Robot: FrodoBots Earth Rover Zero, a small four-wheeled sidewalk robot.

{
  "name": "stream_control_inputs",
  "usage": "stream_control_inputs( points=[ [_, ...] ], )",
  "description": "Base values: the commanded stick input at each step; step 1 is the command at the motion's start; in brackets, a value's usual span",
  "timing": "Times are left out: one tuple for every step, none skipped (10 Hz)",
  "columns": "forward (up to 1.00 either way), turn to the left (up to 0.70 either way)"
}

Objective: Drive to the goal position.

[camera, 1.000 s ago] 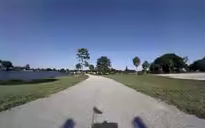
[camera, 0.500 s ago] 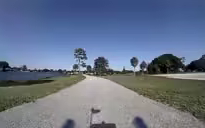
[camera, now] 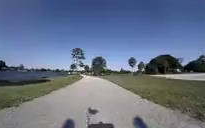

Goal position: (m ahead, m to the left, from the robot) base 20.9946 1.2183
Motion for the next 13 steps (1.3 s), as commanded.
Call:
stream_control_inputs(
  points=[
    [0.7,0.0],
    [0.7,0.0],
    [0.7,0.0],
    [0.7,0.0],
    [0.7,0.0],
    [0.7,0.0],
    [0.7,0.0],
    [0.7,0.0],
    [0.7,0.0],
    [0.7,0.0],
    [0.7,0.0],
    [0.7,0.0],
    [0.7,0.0]
  ],
)
